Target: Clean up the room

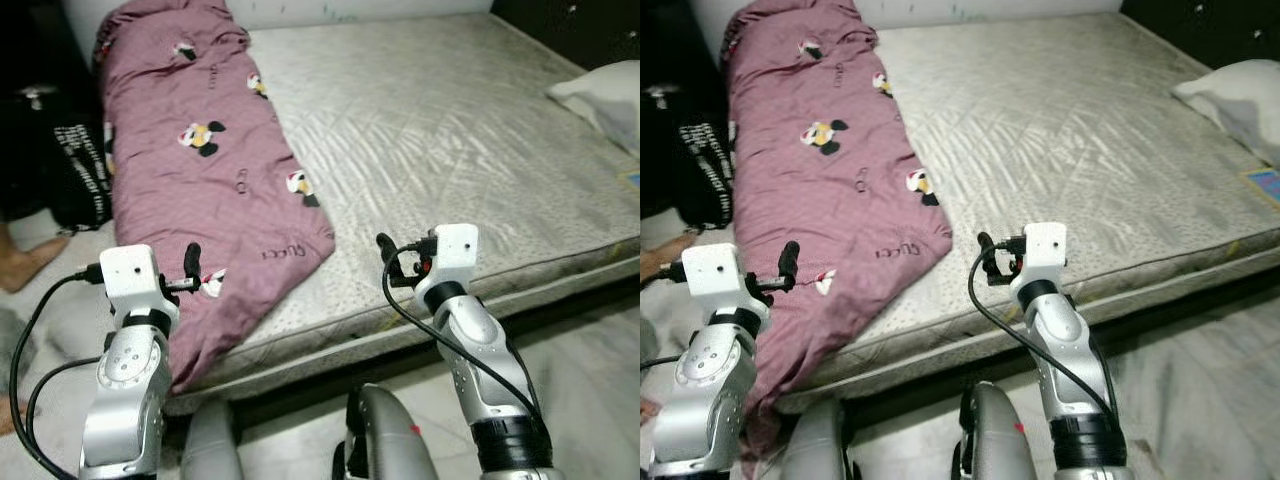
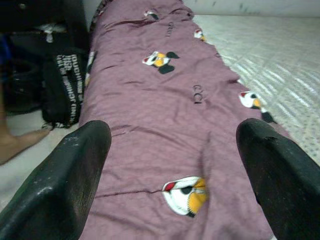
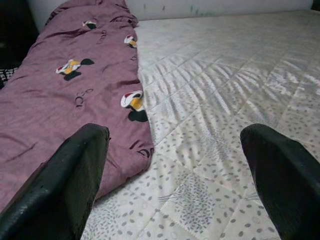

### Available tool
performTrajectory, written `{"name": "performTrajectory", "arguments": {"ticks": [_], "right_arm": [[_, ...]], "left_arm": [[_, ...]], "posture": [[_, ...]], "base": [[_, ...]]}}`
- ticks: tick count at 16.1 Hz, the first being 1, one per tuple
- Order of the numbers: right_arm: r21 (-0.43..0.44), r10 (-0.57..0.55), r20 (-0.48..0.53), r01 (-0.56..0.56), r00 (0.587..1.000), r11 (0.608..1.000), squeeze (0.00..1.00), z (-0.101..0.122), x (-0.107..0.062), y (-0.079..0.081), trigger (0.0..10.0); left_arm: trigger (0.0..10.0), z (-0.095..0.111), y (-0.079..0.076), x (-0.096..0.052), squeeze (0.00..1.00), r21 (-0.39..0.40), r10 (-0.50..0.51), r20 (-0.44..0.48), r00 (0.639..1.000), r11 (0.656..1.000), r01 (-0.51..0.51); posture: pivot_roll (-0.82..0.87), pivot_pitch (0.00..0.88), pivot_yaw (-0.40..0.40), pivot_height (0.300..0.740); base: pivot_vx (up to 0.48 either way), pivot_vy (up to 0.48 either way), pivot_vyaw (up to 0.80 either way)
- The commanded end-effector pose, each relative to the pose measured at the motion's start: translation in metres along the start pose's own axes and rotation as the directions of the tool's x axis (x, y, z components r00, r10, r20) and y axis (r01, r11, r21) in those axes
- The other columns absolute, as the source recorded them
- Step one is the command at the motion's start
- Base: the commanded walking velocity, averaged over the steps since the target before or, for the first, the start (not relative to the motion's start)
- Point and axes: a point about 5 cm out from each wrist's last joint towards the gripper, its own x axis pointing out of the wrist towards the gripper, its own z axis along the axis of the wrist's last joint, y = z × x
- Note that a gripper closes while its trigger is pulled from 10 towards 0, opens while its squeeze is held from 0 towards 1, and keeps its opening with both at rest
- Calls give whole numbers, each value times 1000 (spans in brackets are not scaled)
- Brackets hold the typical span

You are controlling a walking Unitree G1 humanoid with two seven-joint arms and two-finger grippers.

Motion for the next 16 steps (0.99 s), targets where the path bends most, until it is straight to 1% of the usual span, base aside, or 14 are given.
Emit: {"name": "performTrajectory", "arguments": {"ticks": [1, 4, 6, 7, 8, 10, 11, 12, 13, 14, 16], "right_arm": [[-2, 0, 16, 0, 1000, 1000, 0, 5, 0, -1, 10000], [-9, -2, 19, 2, 1000, 1000, 0, 6, -2, -2, 10000], [-14, -4, 22, 4, 1000, 1000, 0, 8, -5, -2, 10000], [-25, -13, 17, 13, 1000, 1000, 0, 10, -12, -7, 10000], [-27, -15, 16, 15, 1000, 1000, 0, 10, -14, -7, 10000], [-45, -41, -4, 40, 999, 998, 0, 10, -28, -18, 10000], [-66, -64, -19, 63, 998, 996, 0, 10, -39, -27, 10000], [-79, -77, -26, 75, 997, 994, 0, 10, -44, -31, 10000], [-90, -89, -34, 85, 995, 992, 0, 11, -53, -35, 10000], [-98, -97, -44, 92, 994, 991, 0, 11, -58, -37, 10000], [-115, -114, -71, 105, 991, 988, 0, 12, -71, -39, 10000]], "left_arm": [[10000, -5, 2, 2, 0, 6, 14, -35, 999, 1000, -14], [10000, -7, 4, 7, 0, -1, 31, -58, 998, 1000, -31], [10000, -8, 6, 9, 0, 4, 36, -77, 996, 999, -36], [10000, -11, 11, 14, 0, 4, 65, -106, 992, 998, -65], [10000, -11, 12, 14, 0, 3, 68, -107, 992, 998, -69], [10000, -11, 17, 25, 0, -9, 101, -119, 988, 995, -103], [10000, -13, 22, 34, 0, -20, 119, -138, 983, 992, -123], [10000, -14, 23, 38, 0, -20, 119, -141, 983, 992, -123], [10000, -12, 23, 44, 0, -25, 130, -139, 982, 991, -134], [10000, -10, 23, 49, 0, -29, 134, -136, 982, 990, -139], [10000, -9, 19, 64, 0, -38, 133, -134, 982, 990, -139]], "posture": [[-52, 97, -40, 578], [-61, 101, -39, 543], [-65, 106, -40, 539], [-83, 118, -46, 539], [-83, 118, -46, 539], [-118, 138, -53, 539], [-156, 155, -57, 539], [-168, 160, -59, 539], [-199, 170, -63, 539], [-208, 174, -64, 539], [-243, 185, -67, 539]], "base": [[0, 0, 0], [0, 0, 0], [0, 0, 0], [0, 0, 0], [0, 0, 0], [0, 0, 0], [0, 0, 0], [0, 0, 0], [0, 0, 0], [0, 0, 0], [0, 0, 0]]}}
